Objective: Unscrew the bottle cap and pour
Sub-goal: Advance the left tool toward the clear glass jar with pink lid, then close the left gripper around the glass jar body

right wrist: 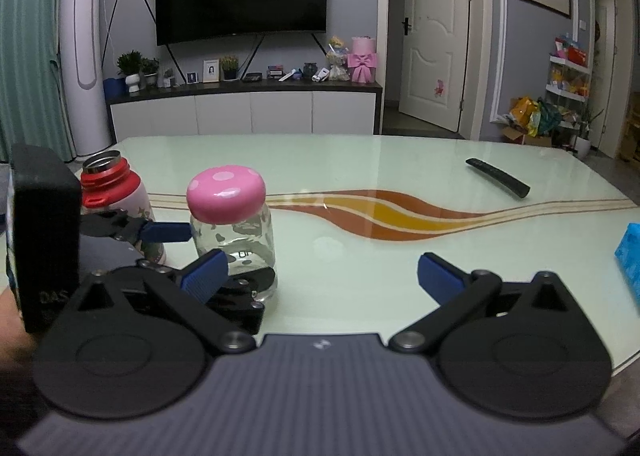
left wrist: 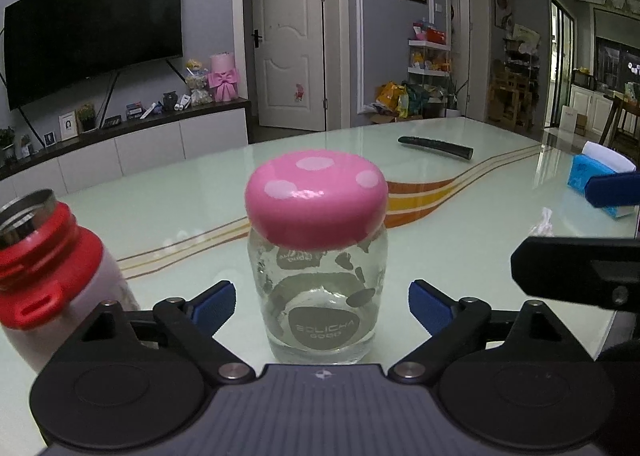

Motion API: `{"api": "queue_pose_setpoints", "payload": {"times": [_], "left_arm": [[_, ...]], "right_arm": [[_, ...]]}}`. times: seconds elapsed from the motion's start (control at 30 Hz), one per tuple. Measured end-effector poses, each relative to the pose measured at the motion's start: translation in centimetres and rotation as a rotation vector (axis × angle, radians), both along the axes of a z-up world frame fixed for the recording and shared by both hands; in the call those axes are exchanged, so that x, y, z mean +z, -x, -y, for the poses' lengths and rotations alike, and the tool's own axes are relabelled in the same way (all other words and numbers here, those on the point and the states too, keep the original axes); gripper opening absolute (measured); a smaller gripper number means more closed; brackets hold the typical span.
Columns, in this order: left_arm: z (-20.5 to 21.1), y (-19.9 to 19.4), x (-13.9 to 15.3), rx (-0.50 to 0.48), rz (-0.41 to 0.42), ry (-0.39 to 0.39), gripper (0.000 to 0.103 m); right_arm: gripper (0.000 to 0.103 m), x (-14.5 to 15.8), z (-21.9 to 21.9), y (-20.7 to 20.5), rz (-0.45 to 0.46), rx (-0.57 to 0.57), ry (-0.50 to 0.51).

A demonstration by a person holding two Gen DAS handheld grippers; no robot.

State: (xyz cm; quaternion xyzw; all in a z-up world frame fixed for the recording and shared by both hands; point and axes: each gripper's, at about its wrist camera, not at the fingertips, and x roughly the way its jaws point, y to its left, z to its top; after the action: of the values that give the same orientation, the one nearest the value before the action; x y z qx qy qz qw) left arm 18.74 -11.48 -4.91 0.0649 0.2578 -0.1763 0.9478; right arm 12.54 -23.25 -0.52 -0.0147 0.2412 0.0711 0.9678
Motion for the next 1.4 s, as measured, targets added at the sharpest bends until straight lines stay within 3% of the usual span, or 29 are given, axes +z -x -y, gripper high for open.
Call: {"api": "queue_pose_setpoints", "payload": {"times": [0.53, 0.9, 1.4], "left_arm": [[0.1, -1.1, -0.6, 0.002, -0.012, 0.0, 0.09], [0.2, -1.9, -1.3, 0.008, -0.034, -0.016, 0.074], [0.4, -1.6, -1.2, 0.02, -0.027, -0.016, 0.073]], "right_arm": [[0.103, 0.4, -0.1, -0.5, -0.007, 0.006, 0.026], [0.103, 0.7, 0.3, -0.5, -0.008, 0.012, 0.021], [0.103, 0.8, -0.1, -1.2, -0.008, 0.016, 0.04]]}}
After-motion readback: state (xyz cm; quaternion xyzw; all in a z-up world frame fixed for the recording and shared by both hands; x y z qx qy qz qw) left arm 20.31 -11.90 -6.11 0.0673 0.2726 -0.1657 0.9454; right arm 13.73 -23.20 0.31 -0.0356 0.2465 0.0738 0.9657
